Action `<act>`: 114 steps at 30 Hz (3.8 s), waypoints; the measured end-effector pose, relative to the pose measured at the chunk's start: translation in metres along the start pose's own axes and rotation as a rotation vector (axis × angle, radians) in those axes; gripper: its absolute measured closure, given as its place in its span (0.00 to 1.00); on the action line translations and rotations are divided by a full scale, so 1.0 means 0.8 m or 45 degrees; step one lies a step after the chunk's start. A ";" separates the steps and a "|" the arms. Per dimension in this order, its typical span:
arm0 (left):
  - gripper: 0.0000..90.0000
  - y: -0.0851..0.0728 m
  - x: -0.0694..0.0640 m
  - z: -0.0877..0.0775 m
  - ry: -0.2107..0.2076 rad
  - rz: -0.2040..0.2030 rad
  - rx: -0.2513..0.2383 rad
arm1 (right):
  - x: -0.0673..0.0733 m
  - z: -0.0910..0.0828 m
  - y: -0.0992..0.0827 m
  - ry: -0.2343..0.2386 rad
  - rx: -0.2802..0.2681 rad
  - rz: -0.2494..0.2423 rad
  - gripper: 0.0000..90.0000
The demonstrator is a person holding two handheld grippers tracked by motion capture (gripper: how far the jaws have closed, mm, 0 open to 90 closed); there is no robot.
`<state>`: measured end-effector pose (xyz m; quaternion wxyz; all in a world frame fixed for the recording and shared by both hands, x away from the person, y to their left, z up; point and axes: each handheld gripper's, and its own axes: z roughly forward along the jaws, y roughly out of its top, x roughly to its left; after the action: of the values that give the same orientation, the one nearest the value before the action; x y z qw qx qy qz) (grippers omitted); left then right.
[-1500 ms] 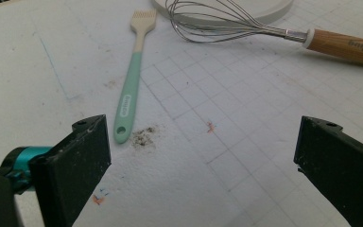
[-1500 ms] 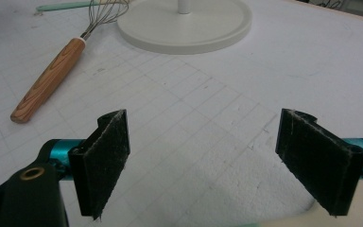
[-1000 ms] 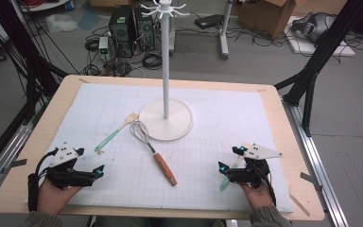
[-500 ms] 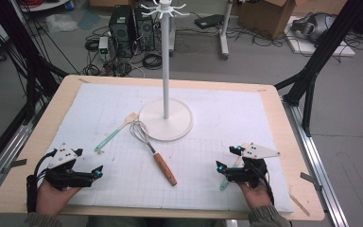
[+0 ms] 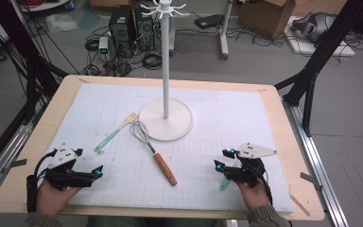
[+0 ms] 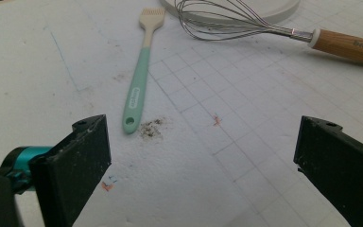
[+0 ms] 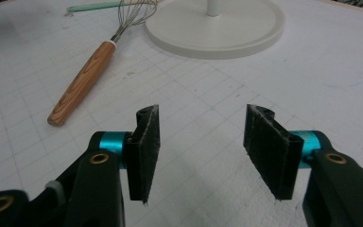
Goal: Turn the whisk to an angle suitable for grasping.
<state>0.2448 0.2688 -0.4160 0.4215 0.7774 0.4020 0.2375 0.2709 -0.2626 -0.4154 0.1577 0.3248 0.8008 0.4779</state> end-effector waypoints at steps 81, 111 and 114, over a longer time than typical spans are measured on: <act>0.43 0.008 -0.007 0.007 -0.172 0.010 0.003 | 0.132 0.118 0.034 0.410 0.275 -0.151 0.99; 0.41 0.008 -0.006 0.004 -0.180 0.018 0.001 | 0.108 0.116 0.024 0.202 0.381 -0.196 0.99; 0.41 0.009 -0.007 0.004 -0.181 0.023 0.002 | 0.100 0.113 0.024 0.175 0.385 -0.187 0.99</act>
<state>0.2471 0.2603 -0.4122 0.4462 0.7962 0.3642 0.1854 0.2699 -0.1431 -0.4386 0.0862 0.2520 0.8940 0.3603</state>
